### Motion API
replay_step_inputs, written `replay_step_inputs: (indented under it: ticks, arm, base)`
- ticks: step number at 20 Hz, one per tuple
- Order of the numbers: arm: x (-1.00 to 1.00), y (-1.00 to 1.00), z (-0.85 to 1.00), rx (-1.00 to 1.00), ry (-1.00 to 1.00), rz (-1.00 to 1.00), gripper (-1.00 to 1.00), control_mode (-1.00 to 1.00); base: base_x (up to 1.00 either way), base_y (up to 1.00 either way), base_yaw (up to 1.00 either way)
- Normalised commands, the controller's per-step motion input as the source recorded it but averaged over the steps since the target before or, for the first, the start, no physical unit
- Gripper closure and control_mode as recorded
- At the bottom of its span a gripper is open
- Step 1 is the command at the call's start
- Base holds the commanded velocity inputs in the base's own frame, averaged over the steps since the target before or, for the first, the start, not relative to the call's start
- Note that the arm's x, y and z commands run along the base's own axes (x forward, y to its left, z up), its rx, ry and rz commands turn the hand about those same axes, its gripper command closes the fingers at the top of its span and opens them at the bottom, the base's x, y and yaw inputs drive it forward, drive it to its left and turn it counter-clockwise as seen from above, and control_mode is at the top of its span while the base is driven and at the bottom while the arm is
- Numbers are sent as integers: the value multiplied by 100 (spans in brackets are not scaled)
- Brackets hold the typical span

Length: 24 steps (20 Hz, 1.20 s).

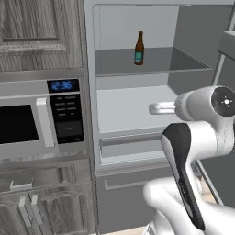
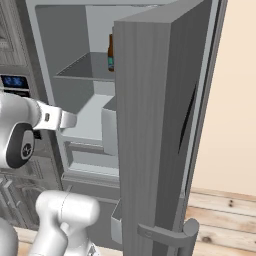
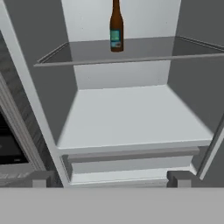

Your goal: Place the beer on the top shelf of the fridge to keep it out of children's reach, and place the apple and lemon wedge on lower shelves for easy access.

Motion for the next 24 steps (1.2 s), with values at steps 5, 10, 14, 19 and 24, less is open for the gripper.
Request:
replay_step_inputs:
  ticks: [5,10,14,19,24]
  arm:
    - [-36,-1,0,0,0,0,-100,-100]
    - [-19,-1,0,0,0,0,-100,-100]
    - [-17,-14,0,0,0,1,-100,-100]
    - [-5,-4,0,0,0,1,-100,100]
    - [0,0,0,0,0,0,-100,100]
  base:
    - [0,0,0]
    - [0,0,0]
    - [0,0,0]
    - [-28,-2,5]
    - [-47,11,9]
